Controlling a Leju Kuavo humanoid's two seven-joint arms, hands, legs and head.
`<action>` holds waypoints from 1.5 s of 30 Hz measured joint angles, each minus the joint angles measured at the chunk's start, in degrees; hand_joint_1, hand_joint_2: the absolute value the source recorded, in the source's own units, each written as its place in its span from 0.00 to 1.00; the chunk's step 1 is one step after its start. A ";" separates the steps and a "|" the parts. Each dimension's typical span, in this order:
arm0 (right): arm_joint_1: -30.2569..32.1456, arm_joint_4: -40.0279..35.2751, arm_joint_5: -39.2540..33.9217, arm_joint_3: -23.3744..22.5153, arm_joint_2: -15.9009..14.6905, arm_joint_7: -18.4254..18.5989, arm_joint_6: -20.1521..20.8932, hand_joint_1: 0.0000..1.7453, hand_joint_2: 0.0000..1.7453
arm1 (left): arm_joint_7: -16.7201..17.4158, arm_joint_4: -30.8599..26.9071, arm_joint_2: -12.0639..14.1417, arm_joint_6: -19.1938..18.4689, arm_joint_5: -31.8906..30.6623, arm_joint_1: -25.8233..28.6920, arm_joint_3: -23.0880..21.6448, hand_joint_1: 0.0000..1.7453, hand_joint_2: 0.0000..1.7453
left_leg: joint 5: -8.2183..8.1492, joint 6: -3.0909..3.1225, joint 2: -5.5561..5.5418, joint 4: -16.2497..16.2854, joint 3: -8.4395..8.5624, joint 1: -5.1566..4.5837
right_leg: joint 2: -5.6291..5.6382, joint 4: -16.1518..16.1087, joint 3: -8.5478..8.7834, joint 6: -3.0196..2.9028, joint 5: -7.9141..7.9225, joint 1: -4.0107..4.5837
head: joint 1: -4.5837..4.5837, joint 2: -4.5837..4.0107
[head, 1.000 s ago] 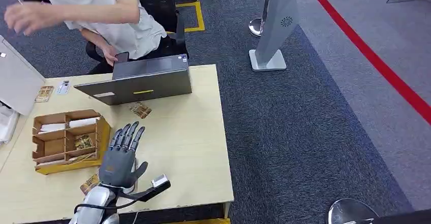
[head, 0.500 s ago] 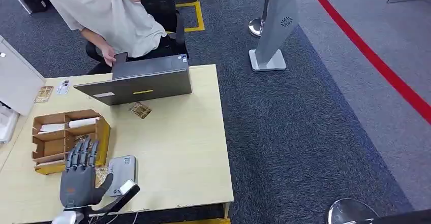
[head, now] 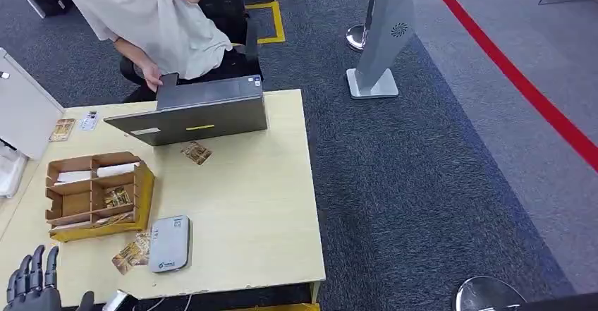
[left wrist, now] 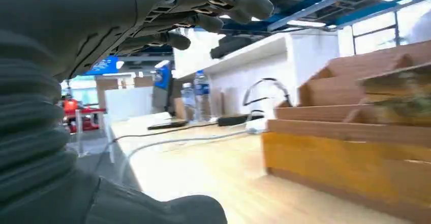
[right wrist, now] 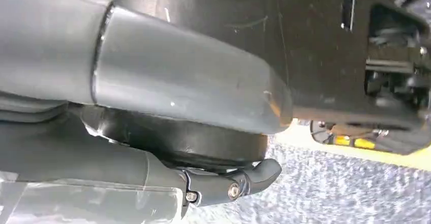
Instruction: Pass the card to the sensor for recognition and then transmit it.
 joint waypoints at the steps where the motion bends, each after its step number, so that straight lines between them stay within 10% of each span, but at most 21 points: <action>1: -0.03 -0.04 -2.72 1.64 -0.02 0.26 -1.33 0.00 0.00 | -2.08 -0.53 -1.05 0.02 0.18 0.15 1.92 0.00 1.00 | 0.00 0.00 0.00 0.00 0.00 0.01 | 0.00 0.00 0.00 0.00 0.00 0.01 | -0.02 0.00; 7: -0.42 -0.02 -16.72 9.94 -0.31 1.47 -7.49 0.00 0.00 | -18.99 -5.16 -9.90 0.20 2.15 -0.82 16.59 0.00 1.00 | 0.00 0.00 0.00 0.00 0.03 0.02 | -0.05 -0.01 0.00 -0.01 0.00 0.02 | 0.00 0.00; 18: -1.09 0.04 -30.75 14.96 -0.79 2.01 -14.50 0.00 0.00 | -19.81 -13.05 -15.69 0.20 2.73 -1.34 22.09 0.00 1.00 | 0.00 0.00 -0.13 0.00 0.04 0.01 | -0.18 -0.01 0.01 -0.01 0.00 0.01 | 0.00 0.00; 45: -1.06 0.00 -42.95 16.32 -1.38 0.81 -21.69 0.00 0.00 | -17.64 -10.45 -15.12 -1.76 -0.25 -2.88 19.62 0.00 1.00 | 0.00 0.00 -0.07 0.03 0.07 -0.01 | -0.16 -0.02 -0.05 -0.01 0.00 -0.01 | 0.00 0.00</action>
